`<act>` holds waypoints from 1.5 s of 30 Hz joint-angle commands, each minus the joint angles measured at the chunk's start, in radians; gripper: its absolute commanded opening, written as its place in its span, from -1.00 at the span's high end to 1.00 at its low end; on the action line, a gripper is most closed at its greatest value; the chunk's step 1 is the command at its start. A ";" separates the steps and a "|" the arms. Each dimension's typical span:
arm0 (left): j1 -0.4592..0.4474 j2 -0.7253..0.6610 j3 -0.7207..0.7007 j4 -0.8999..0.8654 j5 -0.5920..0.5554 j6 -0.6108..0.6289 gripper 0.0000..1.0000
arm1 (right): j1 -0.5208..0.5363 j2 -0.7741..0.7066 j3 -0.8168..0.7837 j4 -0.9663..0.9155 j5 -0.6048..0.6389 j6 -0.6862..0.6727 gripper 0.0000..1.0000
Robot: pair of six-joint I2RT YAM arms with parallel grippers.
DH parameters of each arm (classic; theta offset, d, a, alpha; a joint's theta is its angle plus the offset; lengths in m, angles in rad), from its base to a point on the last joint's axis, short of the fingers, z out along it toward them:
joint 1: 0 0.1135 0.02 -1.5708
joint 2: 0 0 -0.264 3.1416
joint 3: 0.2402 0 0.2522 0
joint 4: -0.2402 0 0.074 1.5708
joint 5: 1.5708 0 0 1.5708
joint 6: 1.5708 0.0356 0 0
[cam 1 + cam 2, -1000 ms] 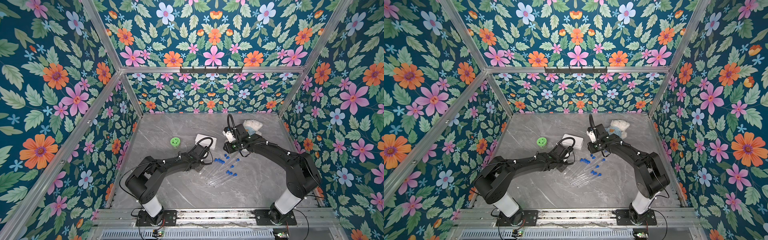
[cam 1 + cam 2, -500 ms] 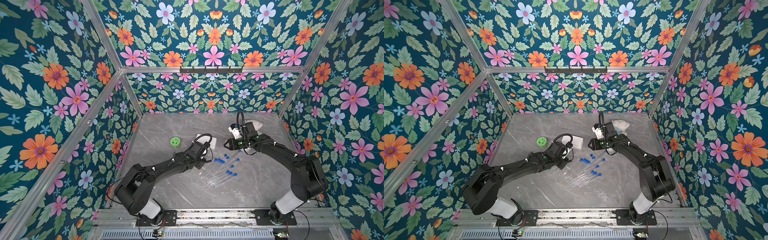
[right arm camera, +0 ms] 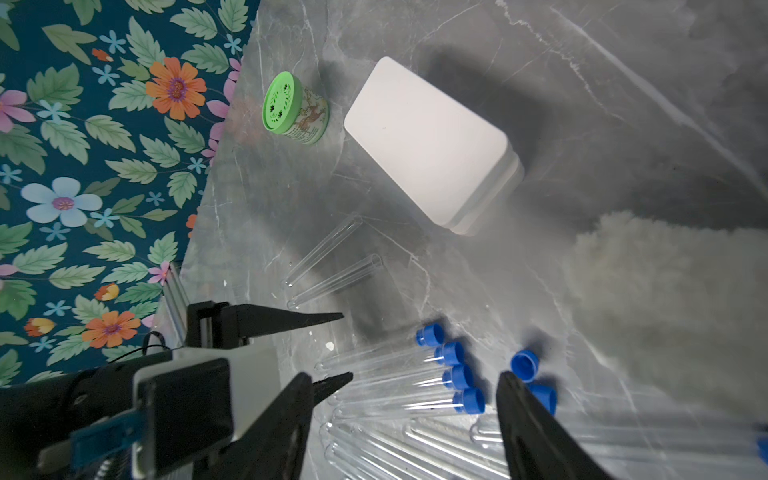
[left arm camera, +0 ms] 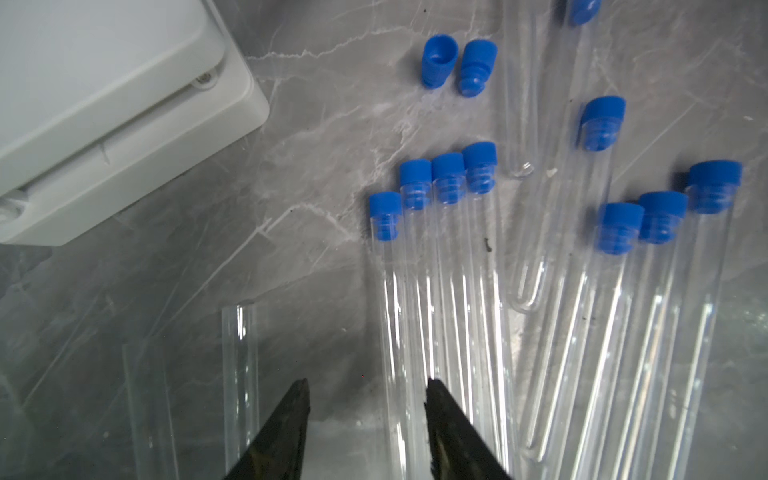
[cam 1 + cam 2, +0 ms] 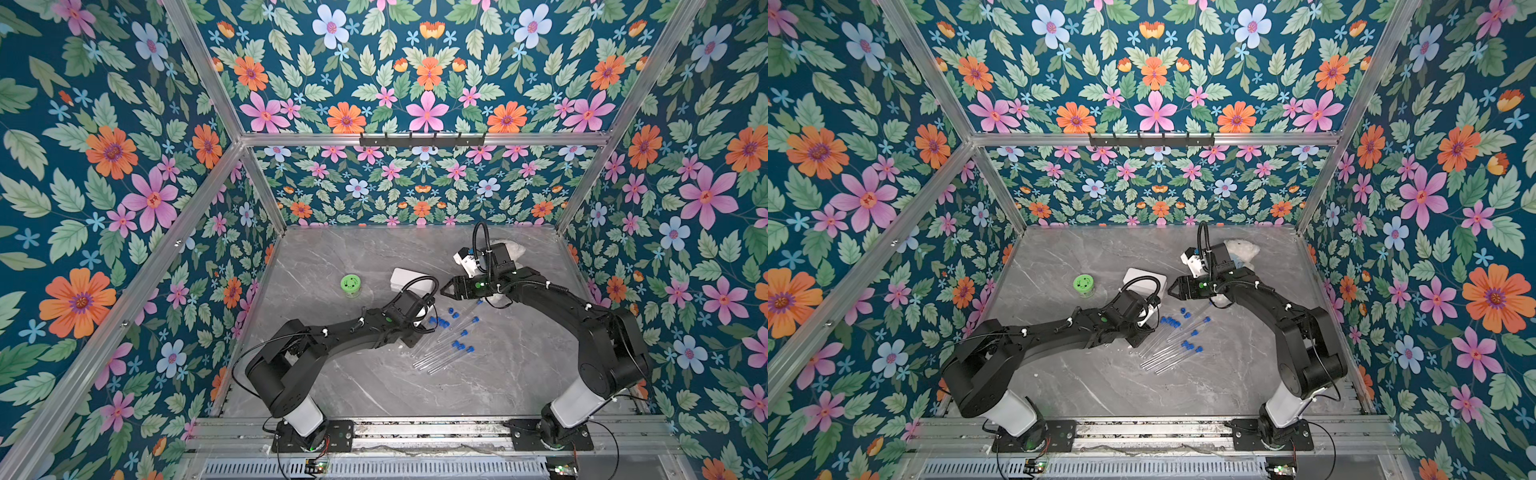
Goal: Remove stoppers from test tubes
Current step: Pick up the test tube at the center of the board.
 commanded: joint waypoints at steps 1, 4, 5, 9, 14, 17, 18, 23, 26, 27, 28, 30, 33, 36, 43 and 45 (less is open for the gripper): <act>-0.001 0.016 0.010 0.016 -0.005 -0.004 0.03 | -0.008 0.020 0.000 0.004 -0.055 0.022 -0.43; -0.001 0.035 0.018 0.014 -0.021 -0.001 0.05 | -0.009 0.026 0.004 0.003 -0.059 0.022 -0.43; -0.001 0.043 0.022 0.011 -0.024 0.000 0.08 | -0.009 0.028 0.004 0.004 -0.061 0.022 -0.43; -0.001 0.063 0.027 0.018 -0.016 0.006 0.13 | -0.009 0.035 0.007 0.001 -0.060 0.022 -0.43; -0.001 0.081 0.030 0.019 -0.012 0.008 0.13 | -0.011 0.038 0.008 0.001 -0.055 0.022 -0.43; -0.001 0.089 0.030 0.020 -0.013 0.009 0.13 | -0.010 0.034 0.008 0.001 -0.050 0.022 -0.43; -0.001 0.091 0.033 0.019 -0.016 0.011 0.14 | -0.012 0.033 0.007 0.001 -0.047 0.022 -0.43; -0.001 0.111 0.041 0.014 -0.029 0.015 0.18 | -0.017 0.030 0.005 0.002 -0.045 0.028 -0.46; -0.001 0.118 0.041 0.020 -0.027 0.017 0.23 | -0.021 0.029 0.003 0.002 -0.046 0.028 -0.49; -0.001 0.120 0.041 0.020 -0.027 0.017 0.24 | -0.020 0.029 0.004 0.001 -0.046 0.029 -0.48; -0.001 0.121 0.041 0.020 -0.030 0.015 0.25 | -0.022 0.028 0.004 0.001 -0.045 0.029 -0.48; 0.000 0.123 0.039 0.019 -0.035 0.015 0.27 | -0.022 0.025 0.002 0.001 -0.044 0.026 -0.48; 0.001 0.126 0.038 0.017 -0.033 0.014 0.32 | -0.022 0.019 -0.001 0.004 -0.037 0.025 -0.49; 0.001 0.128 0.038 0.016 -0.032 0.013 0.43 | -0.022 0.019 -0.001 0.003 -0.028 0.025 -0.49; 0.004 0.129 0.035 0.011 -0.043 0.009 0.55 | -0.023 0.013 -0.006 0.005 -0.018 0.020 -0.49; 0.005 0.126 0.036 0.010 -0.044 0.010 0.62 | -0.022 0.012 -0.006 0.003 -0.018 0.018 -0.49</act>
